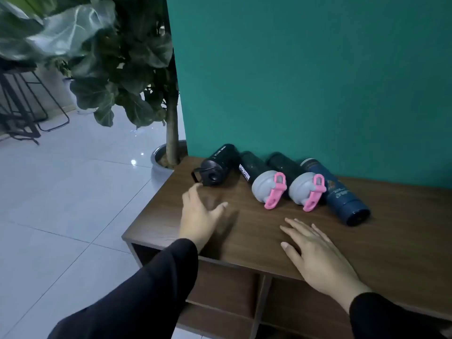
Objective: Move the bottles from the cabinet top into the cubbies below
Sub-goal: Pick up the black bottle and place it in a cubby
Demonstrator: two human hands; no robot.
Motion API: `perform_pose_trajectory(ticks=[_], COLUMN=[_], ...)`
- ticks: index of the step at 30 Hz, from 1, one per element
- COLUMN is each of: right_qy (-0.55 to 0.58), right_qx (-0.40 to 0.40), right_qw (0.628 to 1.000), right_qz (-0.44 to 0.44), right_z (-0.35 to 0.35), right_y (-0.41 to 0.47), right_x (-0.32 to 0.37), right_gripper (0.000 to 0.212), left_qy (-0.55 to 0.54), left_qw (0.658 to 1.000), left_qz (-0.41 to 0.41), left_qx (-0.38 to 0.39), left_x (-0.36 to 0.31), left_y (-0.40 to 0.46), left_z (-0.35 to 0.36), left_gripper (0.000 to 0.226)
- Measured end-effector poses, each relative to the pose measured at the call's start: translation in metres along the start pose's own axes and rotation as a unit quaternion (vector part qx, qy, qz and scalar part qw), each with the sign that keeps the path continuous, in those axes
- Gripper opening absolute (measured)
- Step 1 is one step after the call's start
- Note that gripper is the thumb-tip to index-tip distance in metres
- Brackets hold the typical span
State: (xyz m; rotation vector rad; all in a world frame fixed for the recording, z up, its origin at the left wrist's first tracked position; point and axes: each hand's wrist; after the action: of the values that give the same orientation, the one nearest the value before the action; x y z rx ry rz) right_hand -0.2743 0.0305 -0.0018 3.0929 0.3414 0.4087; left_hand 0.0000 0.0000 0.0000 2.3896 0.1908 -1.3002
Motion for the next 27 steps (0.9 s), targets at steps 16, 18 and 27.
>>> perform_pose_trajectory(ticks=[16,18,27], right_qy=[-0.003,0.001,0.018], right_qx=[-0.008,-0.008,-0.014], right_qw=[1.0,1.0,0.999], right_qz=[-0.018,-0.021,-0.041], right_z=[0.008,0.009,0.01], right_y=[0.008,0.008,0.003], right_x=[-0.009,-0.009,-0.008], right_gripper=[0.052,0.052,0.049], left_qy=[0.324,0.299,0.024], left_qw=[0.939,0.947,0.986], left_qz=[0.112,0.122,0.154], left_qx=[-0.001,0.002,-0.054], left_x=[0.014,0.014,-0.034], left_y=[0.11,0.101,-0.012], left_z=[0.021,0.014,-0.068], left_gripper=[0.093,0.093,0.082])
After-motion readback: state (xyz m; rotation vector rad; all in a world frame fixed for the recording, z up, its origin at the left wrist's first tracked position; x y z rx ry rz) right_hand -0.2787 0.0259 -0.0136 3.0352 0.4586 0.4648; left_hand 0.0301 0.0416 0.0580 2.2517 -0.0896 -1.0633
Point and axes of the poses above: each hand's wrist, its own y-axis towards the middle knuckle, its own z-axis out of the palm, x = y × z, and after that the axes turned 8 degrees about z, right-handed
